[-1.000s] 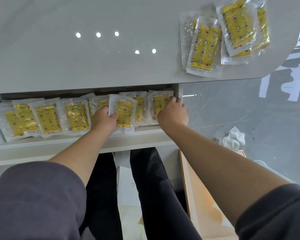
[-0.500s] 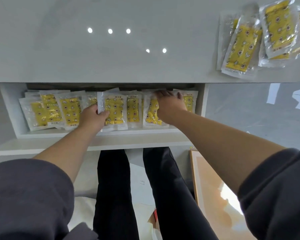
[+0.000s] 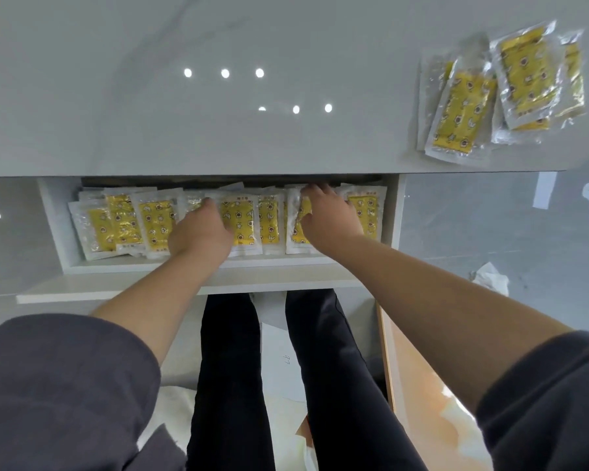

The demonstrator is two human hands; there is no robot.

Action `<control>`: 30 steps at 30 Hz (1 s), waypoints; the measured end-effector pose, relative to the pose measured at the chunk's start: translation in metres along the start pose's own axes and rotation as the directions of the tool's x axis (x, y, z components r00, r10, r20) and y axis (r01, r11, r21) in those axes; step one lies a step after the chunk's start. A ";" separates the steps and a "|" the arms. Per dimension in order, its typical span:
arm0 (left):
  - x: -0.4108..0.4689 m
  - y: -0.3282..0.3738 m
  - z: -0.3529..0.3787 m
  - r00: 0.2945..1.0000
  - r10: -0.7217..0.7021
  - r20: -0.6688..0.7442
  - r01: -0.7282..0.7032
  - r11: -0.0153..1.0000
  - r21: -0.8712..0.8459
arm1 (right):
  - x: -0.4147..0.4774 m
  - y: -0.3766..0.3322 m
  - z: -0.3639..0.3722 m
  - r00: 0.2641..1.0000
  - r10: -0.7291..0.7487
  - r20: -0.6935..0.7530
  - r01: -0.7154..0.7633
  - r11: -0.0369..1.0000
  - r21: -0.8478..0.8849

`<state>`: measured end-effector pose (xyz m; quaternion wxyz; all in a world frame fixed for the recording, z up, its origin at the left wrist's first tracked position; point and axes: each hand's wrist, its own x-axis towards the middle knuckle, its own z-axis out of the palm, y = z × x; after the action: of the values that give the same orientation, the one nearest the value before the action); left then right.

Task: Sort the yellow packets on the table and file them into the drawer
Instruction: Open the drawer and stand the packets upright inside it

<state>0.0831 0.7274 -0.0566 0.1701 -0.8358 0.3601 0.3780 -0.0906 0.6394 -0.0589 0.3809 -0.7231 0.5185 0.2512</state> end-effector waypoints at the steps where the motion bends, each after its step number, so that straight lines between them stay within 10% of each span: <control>1: -0.009 0.012 -0.008 0.997 0.071 -0.008 -0.071 0.997 -0.011 | -0.008 0.004 -0.008 1.000 0.010 -0.019 -0.009 0.999 0.050; 7: -0.053 0.115 -0.056 0.930 0.366 0.005 -0.365 0.928 -0.070 | -0.046 0.051 -0.071 0.975 0.145 -0.168 -0.095 0.956 0.277; 16: -0.052 0.284 -0.075 0.947 0.264 -0.185 -0.319 0.841 -0.436 | -0.027 0.150 -0.179 0.678 0.439 -0.589 -0.134 0.862 0.489; 23: -0.030 0.342 -0.060 0.993 -0.072 -0.090 0.016 0.861 -0.508 | 0.008 0.179 -0.210 0.748 0.551 -0.370 -0.384 0.814 0.436; 30: -0.015 0.347 -0.048 0.974 -0.129 -0.184 -0.001 0.818 -0.576 | 0.015 0.175 -0.207 0.742 0.621 -0.251 -0.419 0.723 0.550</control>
<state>-0.1529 0.4707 -0.0179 -0.1157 -0.8956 0.2177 0.3703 -0.2566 0.4328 -0.0003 0.3312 -0.4678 0.8173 0.0591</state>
